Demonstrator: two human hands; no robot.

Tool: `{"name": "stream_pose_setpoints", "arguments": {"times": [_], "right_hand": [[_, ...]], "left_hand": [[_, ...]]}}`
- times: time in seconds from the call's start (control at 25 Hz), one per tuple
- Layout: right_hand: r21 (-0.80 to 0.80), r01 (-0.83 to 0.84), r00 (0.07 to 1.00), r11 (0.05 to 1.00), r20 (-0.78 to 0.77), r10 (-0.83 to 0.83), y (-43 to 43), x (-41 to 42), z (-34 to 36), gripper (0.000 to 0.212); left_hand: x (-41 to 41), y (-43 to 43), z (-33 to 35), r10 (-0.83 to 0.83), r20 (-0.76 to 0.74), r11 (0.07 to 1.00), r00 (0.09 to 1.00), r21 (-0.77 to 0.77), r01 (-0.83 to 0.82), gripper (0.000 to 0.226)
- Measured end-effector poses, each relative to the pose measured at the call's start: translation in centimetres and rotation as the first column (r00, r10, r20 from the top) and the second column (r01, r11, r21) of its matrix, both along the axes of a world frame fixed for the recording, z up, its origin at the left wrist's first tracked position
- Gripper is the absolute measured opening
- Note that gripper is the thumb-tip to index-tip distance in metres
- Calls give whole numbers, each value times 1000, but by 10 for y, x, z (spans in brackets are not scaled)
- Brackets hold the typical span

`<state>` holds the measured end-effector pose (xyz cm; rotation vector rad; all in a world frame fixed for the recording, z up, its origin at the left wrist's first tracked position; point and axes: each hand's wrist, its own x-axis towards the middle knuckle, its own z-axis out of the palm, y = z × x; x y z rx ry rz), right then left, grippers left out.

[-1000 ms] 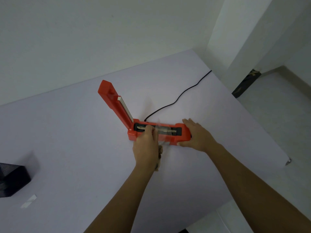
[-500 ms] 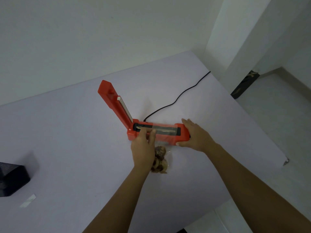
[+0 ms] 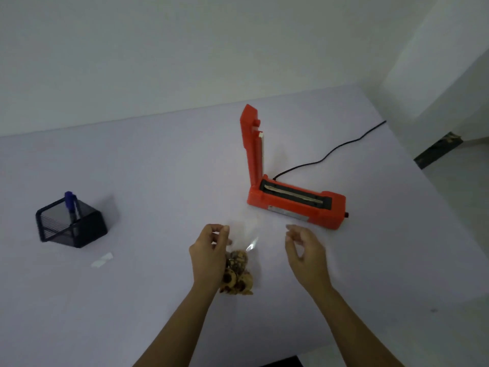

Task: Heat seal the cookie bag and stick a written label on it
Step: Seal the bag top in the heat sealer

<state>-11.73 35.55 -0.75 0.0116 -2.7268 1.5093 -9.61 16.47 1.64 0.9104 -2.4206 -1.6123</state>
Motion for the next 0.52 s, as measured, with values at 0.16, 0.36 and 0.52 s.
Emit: {"name": "stream_pose_setpoints", "arguments": {"times": [0.16, 0.36, 0.52], "right_hand": [[-254, -125, 862, 959, 451, 232, -77, 18, -14, 16], [-349, -83, 808, 934, 525, 268, -137, 24, -29, 6], [-340, -65, 819, 938, 519, 245, -159, 23, -31, 8]], "left_hand": [[36, -49, -15, 113, 38, 994, 993, -13, -113, 14], [59, -86, -35, 189, 52, 982, 981, 8, -190, 15], [62, -104, -45, 191, 51, 981, 980, 11, -192, 16]]}}
